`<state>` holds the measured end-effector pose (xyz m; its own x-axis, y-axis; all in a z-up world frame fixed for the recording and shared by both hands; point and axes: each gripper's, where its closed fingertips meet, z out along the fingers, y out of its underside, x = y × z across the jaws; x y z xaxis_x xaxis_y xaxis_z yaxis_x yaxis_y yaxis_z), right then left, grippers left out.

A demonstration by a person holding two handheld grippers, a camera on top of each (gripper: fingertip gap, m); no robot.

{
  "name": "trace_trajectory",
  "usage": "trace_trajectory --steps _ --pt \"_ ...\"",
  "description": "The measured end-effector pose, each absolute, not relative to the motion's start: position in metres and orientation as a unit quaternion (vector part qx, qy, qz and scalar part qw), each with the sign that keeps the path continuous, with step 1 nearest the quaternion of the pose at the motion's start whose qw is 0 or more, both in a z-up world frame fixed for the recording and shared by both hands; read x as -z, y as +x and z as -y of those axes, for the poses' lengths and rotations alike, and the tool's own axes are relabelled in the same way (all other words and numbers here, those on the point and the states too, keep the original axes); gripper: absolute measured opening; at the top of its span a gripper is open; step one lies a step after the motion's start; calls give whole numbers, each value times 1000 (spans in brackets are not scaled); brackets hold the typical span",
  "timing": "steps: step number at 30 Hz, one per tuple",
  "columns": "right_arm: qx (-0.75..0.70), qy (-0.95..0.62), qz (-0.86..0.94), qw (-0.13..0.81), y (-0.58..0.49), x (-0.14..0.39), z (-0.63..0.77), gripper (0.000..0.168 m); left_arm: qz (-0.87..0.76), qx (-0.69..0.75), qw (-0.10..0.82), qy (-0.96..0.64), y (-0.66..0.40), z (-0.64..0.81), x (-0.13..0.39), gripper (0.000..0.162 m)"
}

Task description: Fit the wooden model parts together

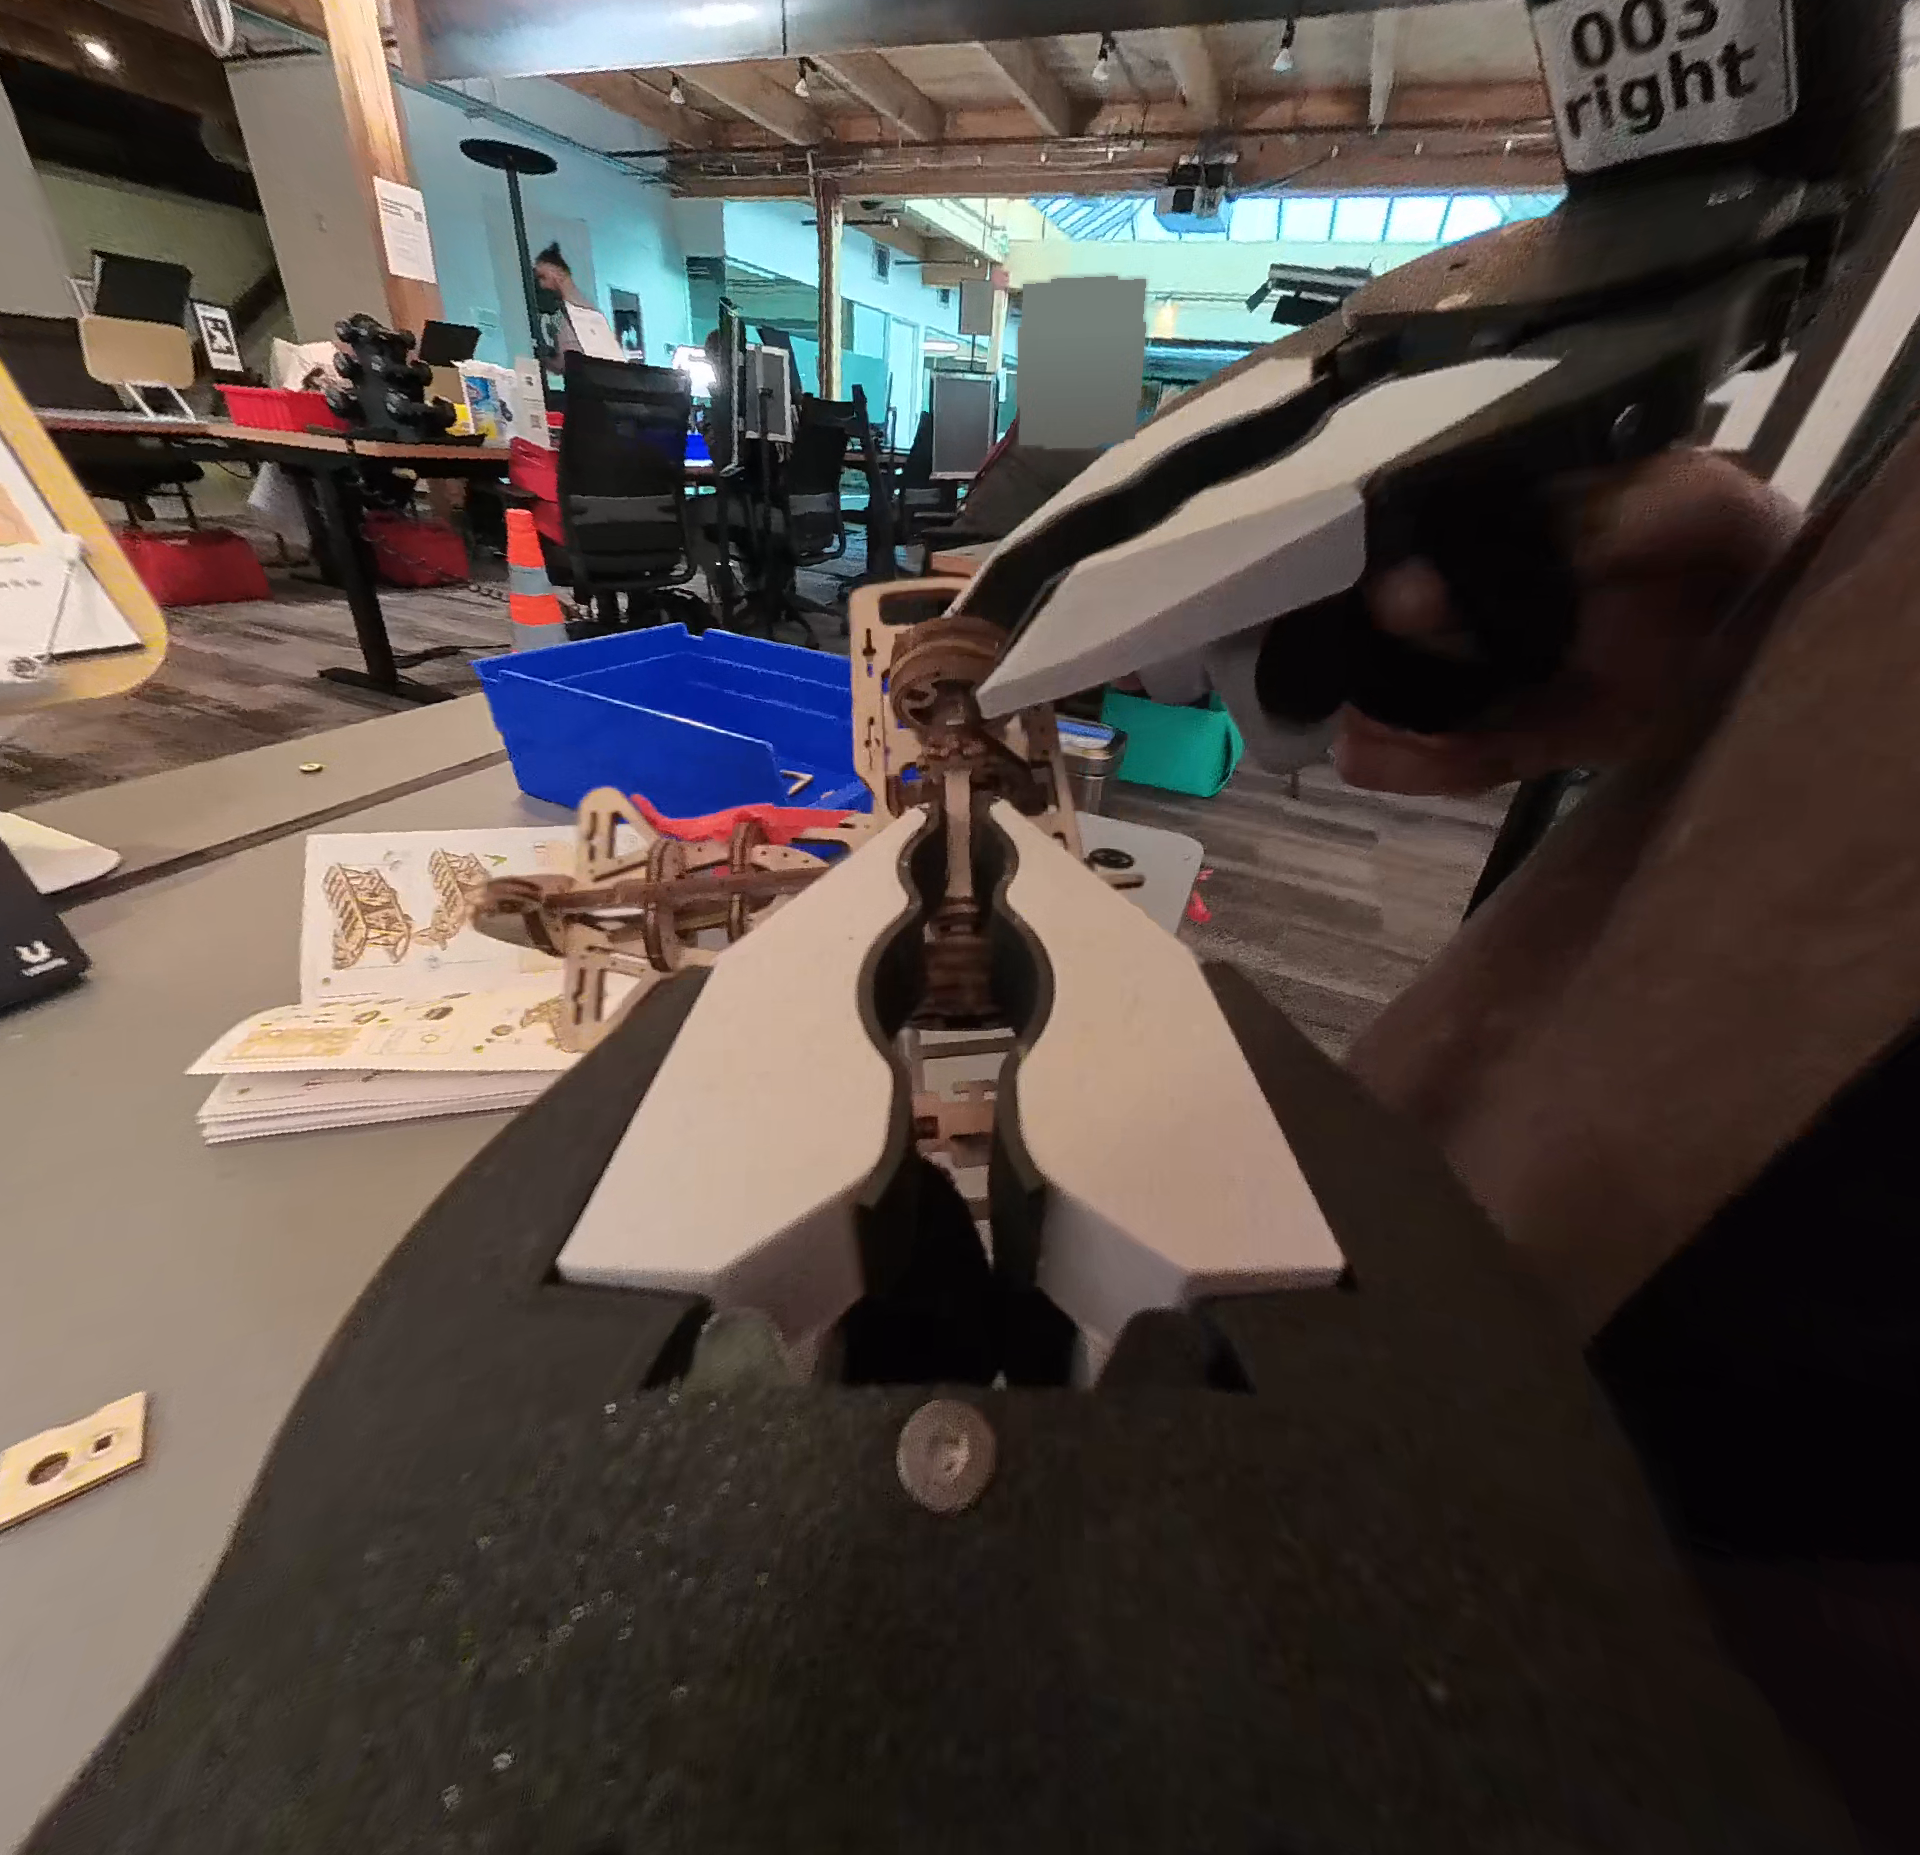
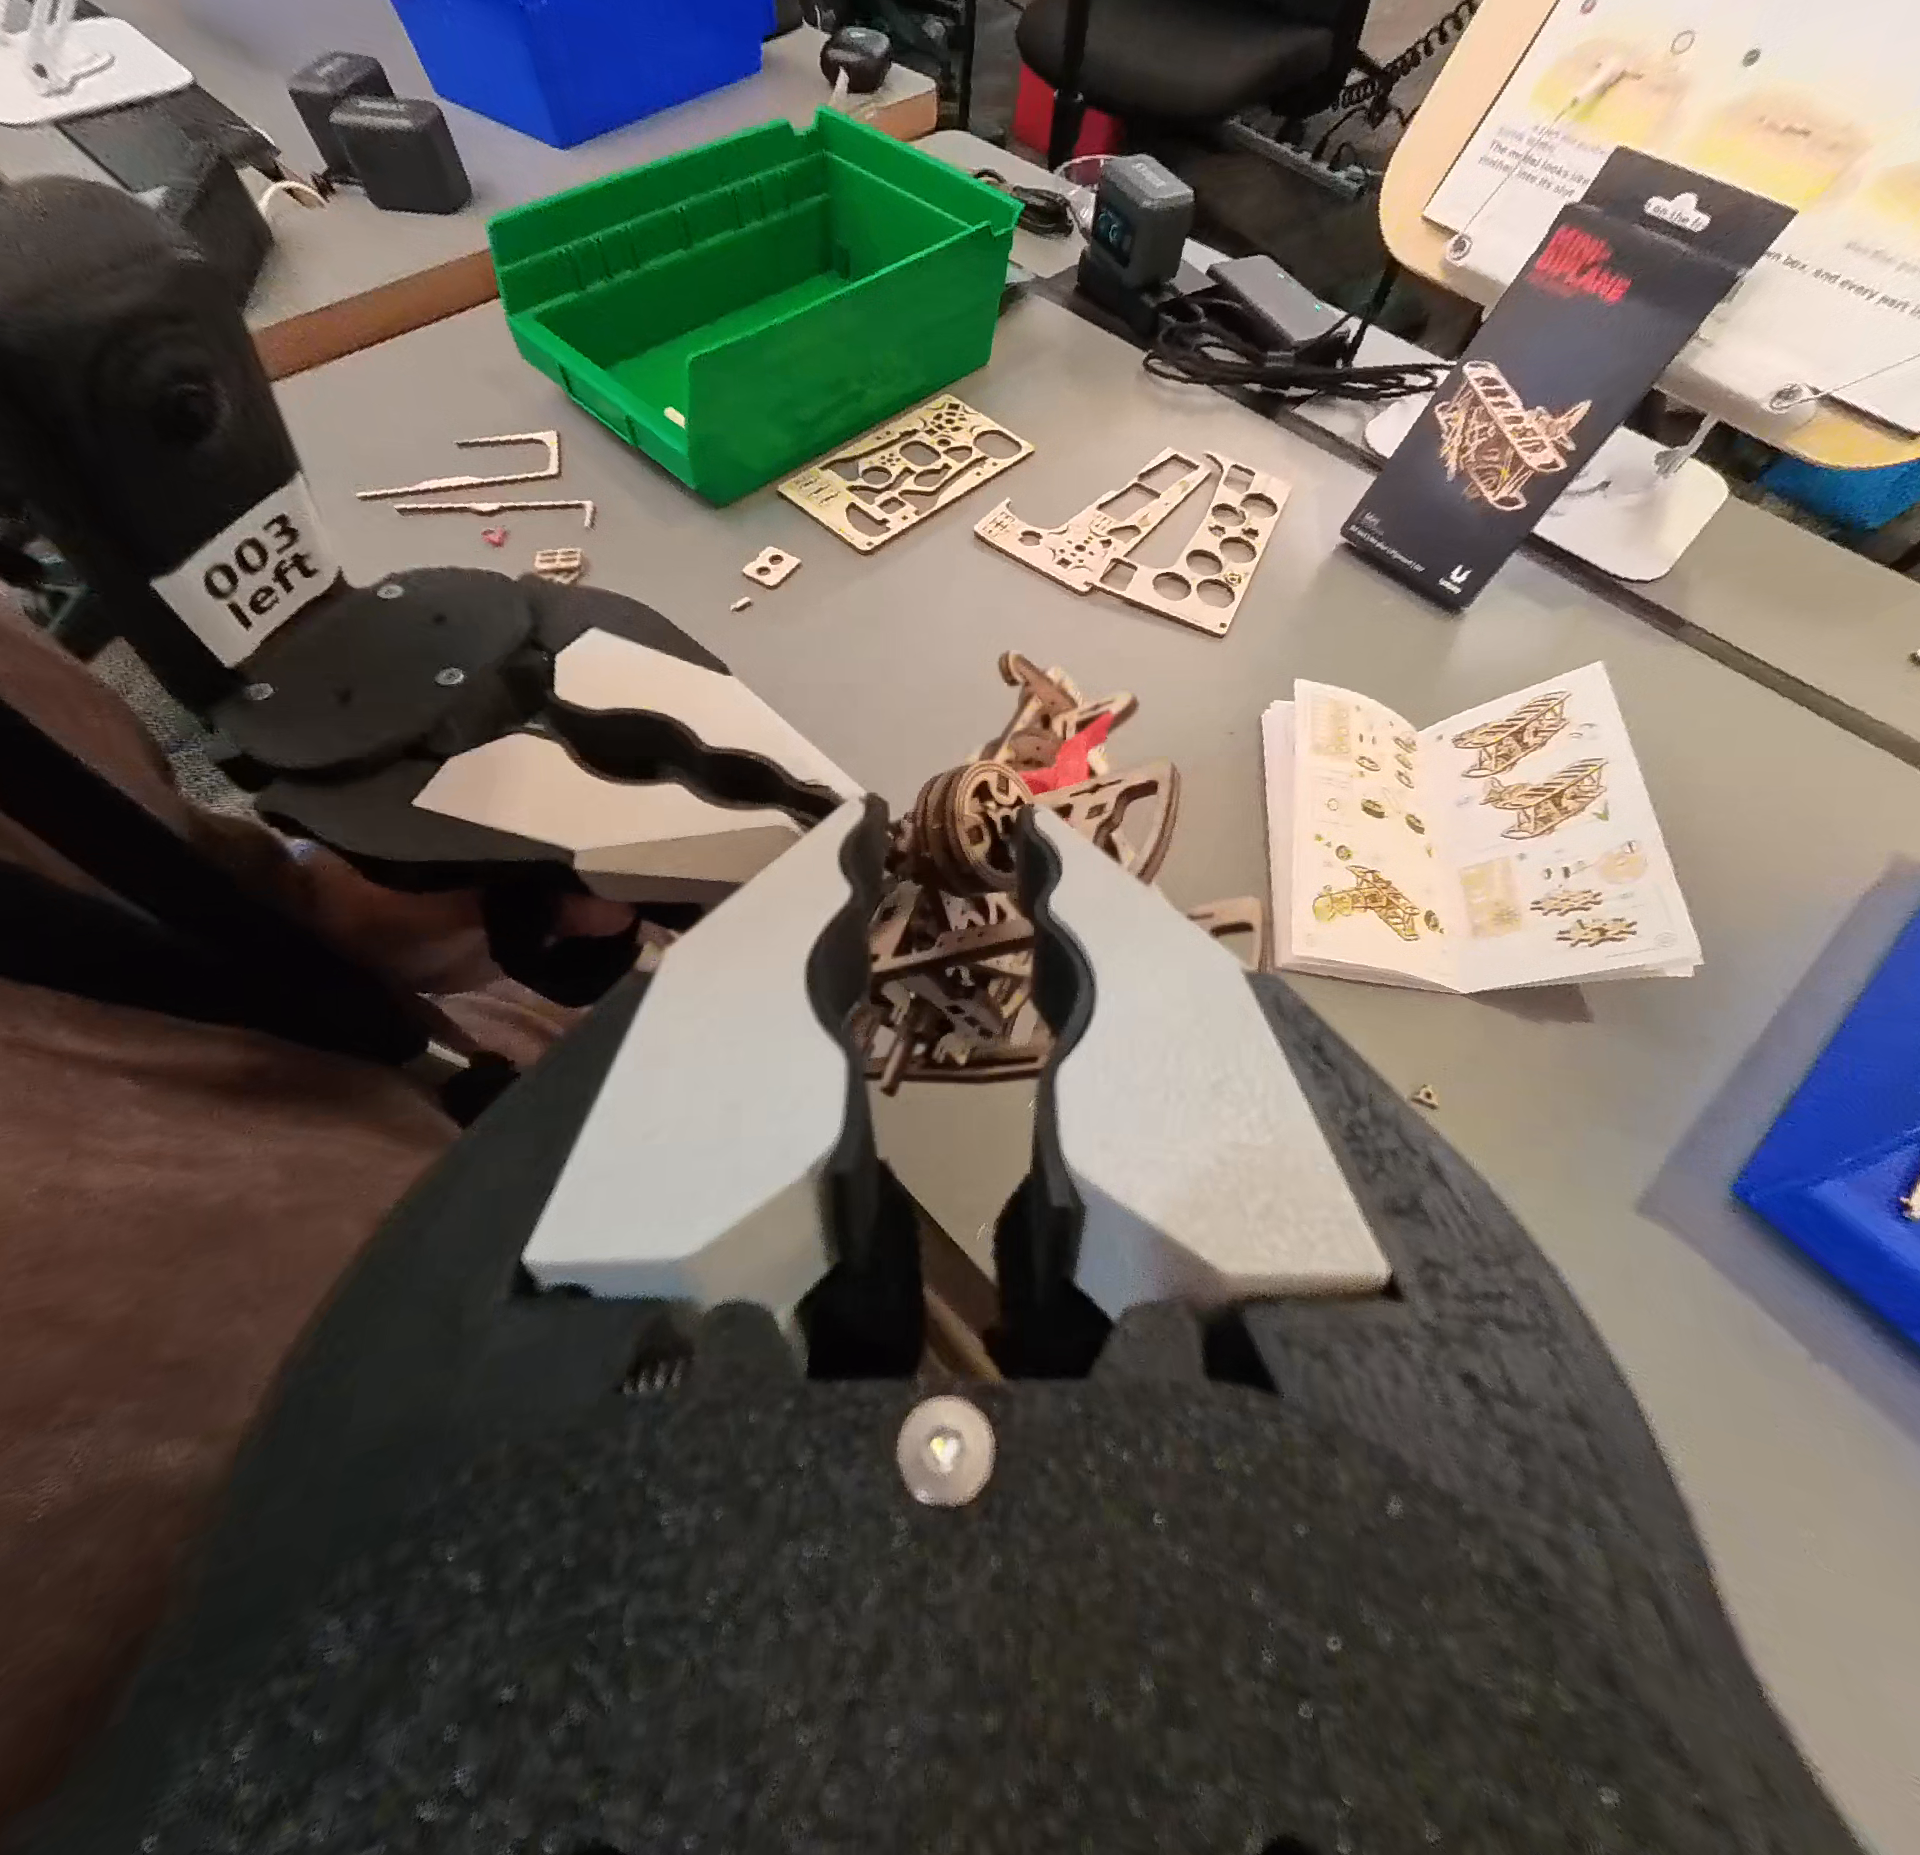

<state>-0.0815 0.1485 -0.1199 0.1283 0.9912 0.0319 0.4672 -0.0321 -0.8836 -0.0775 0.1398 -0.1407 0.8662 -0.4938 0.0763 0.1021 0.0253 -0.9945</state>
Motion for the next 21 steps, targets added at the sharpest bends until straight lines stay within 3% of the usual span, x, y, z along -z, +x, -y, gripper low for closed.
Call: trace_trajectory --steps 15,21 --pt "-353 -638 556 399 -80 118 -148 25 -146 217 700 -665 -76 -140 141 1" --pt "-276 -624 591 432 -77 127 -152 23 -138 236 692 -668 -74 -140 143 1"
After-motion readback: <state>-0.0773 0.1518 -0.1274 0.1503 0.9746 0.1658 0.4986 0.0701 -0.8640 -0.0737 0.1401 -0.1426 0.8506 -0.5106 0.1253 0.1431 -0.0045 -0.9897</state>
